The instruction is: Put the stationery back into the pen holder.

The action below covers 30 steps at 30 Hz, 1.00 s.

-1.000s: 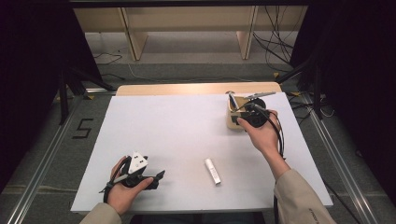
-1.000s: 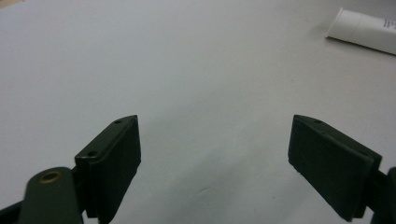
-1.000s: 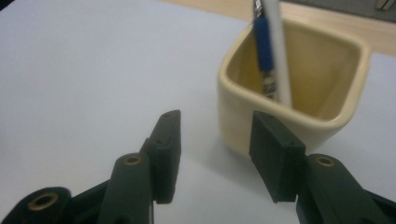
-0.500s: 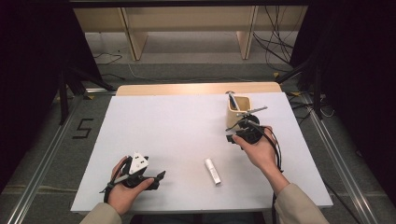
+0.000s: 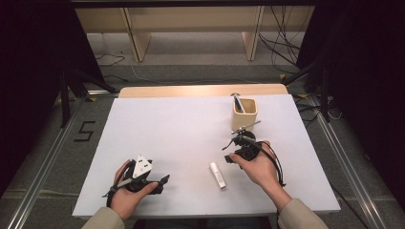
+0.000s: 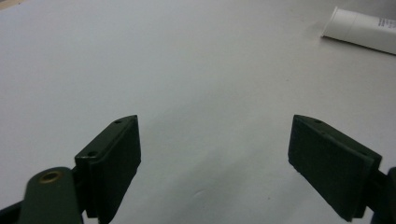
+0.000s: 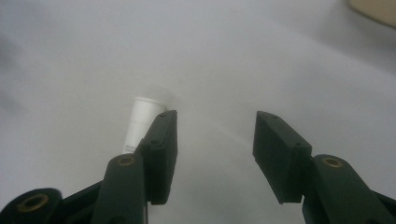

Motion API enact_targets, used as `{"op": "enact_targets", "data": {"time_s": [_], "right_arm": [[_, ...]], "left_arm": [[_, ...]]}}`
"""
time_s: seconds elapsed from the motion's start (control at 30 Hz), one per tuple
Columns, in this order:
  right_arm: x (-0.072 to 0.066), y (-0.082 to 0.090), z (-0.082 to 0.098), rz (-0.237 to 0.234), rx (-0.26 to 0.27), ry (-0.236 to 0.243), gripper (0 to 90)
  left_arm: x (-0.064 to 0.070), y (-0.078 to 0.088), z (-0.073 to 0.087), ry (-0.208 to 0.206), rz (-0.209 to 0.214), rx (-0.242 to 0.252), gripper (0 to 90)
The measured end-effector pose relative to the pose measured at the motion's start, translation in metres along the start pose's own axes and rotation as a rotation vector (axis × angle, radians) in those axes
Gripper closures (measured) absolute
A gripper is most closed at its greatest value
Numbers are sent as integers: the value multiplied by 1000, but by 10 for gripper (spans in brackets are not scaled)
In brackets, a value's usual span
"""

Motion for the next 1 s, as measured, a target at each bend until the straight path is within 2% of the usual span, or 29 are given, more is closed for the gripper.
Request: {"op": "enact_targets", "data": {"time_s": [0.5, 1.0], "right_arm": [[-30, -18, 8, -47, -111, 17, 530], [-42, -28, 8, -48, -192, -6, 543]], "left_arm": [[1, 0, 0, -4, -1, 1, 168], [0, 0, -1, -6, -2, 2, 169]]}}
Point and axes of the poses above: each handheld gripper's, and its own axes: y roughly backward along the jaws, z roughly out of its underside, x roughly to its right, the point moved 1 cm from there along -y, roughly forward along the jaws, and after that the axes turned 1 degree about -z, right-handed, at the moved point
